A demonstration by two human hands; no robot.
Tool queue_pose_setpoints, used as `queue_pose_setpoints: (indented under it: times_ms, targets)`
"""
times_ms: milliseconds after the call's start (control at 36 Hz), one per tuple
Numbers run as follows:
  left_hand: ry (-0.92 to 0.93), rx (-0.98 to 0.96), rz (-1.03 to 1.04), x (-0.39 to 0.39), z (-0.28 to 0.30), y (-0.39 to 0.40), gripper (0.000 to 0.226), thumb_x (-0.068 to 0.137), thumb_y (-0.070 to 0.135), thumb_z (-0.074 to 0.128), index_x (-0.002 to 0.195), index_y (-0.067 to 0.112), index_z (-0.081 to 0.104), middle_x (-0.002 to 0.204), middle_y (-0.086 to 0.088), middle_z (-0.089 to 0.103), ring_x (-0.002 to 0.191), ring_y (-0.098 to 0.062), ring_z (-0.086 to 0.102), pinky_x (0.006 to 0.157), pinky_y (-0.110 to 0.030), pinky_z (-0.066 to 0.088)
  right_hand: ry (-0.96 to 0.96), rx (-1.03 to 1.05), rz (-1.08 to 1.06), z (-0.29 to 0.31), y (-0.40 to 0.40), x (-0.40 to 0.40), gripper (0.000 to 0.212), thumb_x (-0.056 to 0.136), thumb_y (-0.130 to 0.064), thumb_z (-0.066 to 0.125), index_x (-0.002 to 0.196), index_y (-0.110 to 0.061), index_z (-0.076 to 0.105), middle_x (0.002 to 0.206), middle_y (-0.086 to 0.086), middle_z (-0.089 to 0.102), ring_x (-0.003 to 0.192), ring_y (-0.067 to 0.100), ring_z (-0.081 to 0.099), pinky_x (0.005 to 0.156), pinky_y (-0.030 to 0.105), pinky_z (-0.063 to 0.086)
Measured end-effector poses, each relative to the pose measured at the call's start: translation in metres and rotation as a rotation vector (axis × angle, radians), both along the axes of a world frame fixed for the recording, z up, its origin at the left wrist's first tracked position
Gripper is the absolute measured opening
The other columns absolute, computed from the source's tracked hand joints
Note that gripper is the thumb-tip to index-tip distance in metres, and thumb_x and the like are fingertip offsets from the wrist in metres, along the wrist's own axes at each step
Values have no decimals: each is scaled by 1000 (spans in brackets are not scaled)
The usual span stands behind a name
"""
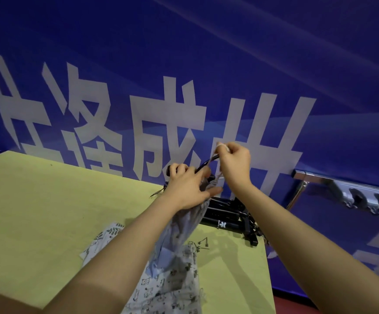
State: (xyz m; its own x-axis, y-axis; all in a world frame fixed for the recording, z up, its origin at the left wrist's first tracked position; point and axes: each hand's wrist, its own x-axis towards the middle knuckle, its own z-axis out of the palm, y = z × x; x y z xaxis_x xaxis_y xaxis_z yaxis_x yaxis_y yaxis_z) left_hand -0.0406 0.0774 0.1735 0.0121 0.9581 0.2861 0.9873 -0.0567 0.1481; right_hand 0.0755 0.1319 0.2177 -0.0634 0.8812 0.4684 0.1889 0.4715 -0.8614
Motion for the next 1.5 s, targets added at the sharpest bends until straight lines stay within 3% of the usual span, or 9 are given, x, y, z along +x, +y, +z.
queue_pose_setpoints:
  times_ms: [111, 250, 333, 528, 694, 917, 1028, 1222, 1500]
  targets:
    - [16, 5, 53, -1, -1, 0, 61, 81, 78, 22, 119, 33, 40, 109, -7, 57, 112, -30, 41, 97, -44, 21, -33, 115, -31, 17, 1, -3, 32, 92, -15, 57, 60, -15, 51, 53, -6, 48, 49, 1, 45, 53, 13, 40]
    - [64, 100, 85, 0, -8, -4, 48, 92, 64, 25, 128, 35, 36, 108, -8, 58, 105, -29, 42, 93, -41, 21, -274, 382, -59, 19, -2, -10, 26, 91, -23, 58, 68, -12, 54, 57, -1, 53, 54, 18, 51, 52, 34, 45]
    - [217, 40, 132, 3, -9, -8, 38, 97, 51, 24, 128, 34, 38, 117, -9, 49, 109, -31, 37, 97, -43, 21, -391, 469, -87, 24, -6, -15, 29, 92, -23, 57, 67, -11, 50, 58, 0, 50, 52, 17, 44, 48, 28, 35]
    - [394, 17, 190, -4, -12, -17, 44, 95, 12, 33, 136, 26, 30, 114, -16, 46, 108, -33, 41, 101, -46, 27, -27, 73, -135, 33, -6, -17, 35, 90, -14, 54, 57, -11, 43, 51, 0, 44, 52, 15, 42, 58, 40, 48]
    - [417, 11, 224, -12, -13, -19, 52, 101, 19, 29, 146, 27, 6, 118, -18, 44, 107, -34, 42, 100, -45, 29, -7, 81, -143, 31, -15, -23, 40, 92, -17, 53, 55, -15, 39, 51, -2, 42, 49, 11, 40, 52, 28, 39]
    - [469, -17, 191, -11, -4, -18, 51, 101, 26, 32, 145, 29, 9, 116, -15, 48, 103, -33, 46, 96, -42, 32, -16, 174, -111, 29, -24, -16, 32, 94, -21, 55, 65, -6, 54, 61, 13, 58, 61, 30, 58, 60, 41, 51]
    - [492, -46, 210, -5, 13, -17, 58, 95, 15, 44, 143, 26, 13, 117, -15, 49, 103, -32, 51, 88, -37, 38, 2, 192, -113, 35, -25, -9, 35, 94, -19, 55, 60, -20, 47, 54, -7, 50, 50, 5, 49, 53, 28, 45]
    - [427, 41, 229, 27, 49, -20, 42, 96, 18, 41, 135, 18, 23, 118, -19, 43, 102, -34, 53, 76, -36, 43, 111, 222, -152, 67, -22, 19, 44, 93, -15, 55, 53, -22, 38, 48, -9, 38, 43, 2, 40, 47, 12, 29]
    - [365, 171, 284, 112, 75, -18, 39, 93, 26, 52, 124, 18, 29, 112, -16, 41, 89, -31, 53, 56, -34, 38, 128, 312, -211, 102, -29, 106, 44, 92, -21, 55, 54, -18, 35, 49, -7, 36, 48, 8, 32, 52, 29, 28]
